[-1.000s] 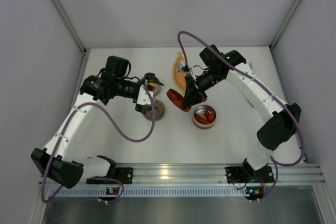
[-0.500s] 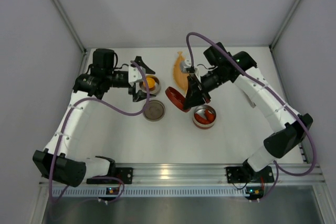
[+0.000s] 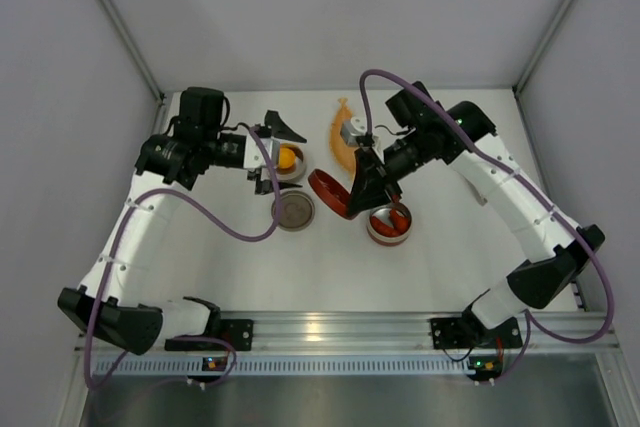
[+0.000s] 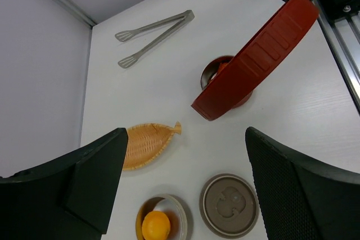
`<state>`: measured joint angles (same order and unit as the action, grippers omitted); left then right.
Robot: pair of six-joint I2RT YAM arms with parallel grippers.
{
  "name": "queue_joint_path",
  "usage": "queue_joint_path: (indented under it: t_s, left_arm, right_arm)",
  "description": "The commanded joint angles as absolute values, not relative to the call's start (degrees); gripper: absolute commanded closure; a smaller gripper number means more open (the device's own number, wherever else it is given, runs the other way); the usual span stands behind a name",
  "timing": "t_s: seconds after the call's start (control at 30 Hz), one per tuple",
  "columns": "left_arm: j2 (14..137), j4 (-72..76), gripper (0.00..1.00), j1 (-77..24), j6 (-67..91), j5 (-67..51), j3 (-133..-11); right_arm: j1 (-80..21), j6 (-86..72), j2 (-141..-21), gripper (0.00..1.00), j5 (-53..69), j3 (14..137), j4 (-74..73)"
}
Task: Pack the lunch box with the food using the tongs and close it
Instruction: Pick up the box lid from the center of the board.
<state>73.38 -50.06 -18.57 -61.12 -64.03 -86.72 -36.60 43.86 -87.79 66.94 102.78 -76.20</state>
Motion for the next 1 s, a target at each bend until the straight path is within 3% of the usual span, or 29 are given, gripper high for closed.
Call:
queue_joint_path:
  t_s: [0.0,0.3,0.47,0.97]
  left_arm:
    - [75.4,-56.84,0.11,-21.34,-69.76,-64.7,-89.21]
    - [76.55,-65.73,0.18,-27.06,-81.45,-60.12,-89.3]
    - [76.73,-68.99,0.33,-28.83,-85.69,-56.78,-88.86]
    - [74.45,-69.26,0.62,-32.96,-86.66,-51.86,-86.22]
  right_arm:
    - [-38.32,45.18,-88.15,1.0,69.17,104.85,-86.22]
    - [-41.04,45.26,-89.56,1.0,68.29,105.2,-86.22]
    - [-41.48,45.35,-89.74,1.0,68.03,105.38,-86.22]
    - [-41.4,45.09,-89.74,1.0,68.29,106.08,-86.31]
